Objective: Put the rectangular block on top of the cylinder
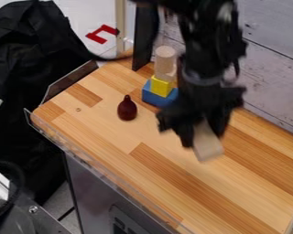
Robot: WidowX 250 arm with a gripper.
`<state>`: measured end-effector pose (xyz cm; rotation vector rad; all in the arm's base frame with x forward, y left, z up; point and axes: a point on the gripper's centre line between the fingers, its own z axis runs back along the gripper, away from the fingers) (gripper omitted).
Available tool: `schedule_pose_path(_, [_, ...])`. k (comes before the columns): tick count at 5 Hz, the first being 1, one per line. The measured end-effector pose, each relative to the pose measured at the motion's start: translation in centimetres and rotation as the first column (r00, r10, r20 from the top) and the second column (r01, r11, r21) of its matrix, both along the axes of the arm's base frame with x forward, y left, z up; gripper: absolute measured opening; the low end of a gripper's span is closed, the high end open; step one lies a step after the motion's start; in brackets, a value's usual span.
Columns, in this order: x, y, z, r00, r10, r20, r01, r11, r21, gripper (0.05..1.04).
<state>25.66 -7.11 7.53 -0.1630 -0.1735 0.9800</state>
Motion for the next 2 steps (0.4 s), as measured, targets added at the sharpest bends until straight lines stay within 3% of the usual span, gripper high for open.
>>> schedule_pose_path(1, [0.6, 1.9, 3.3, 0.998, -0.002, 0.063, 0.001, 1.000, 0.020, 0.559])
schedule_pose_path(2, [1.9, 3.8, 5.4, 0.997, -0.008, 0.083, 0.004, 0.999, 0.040, 0.559])
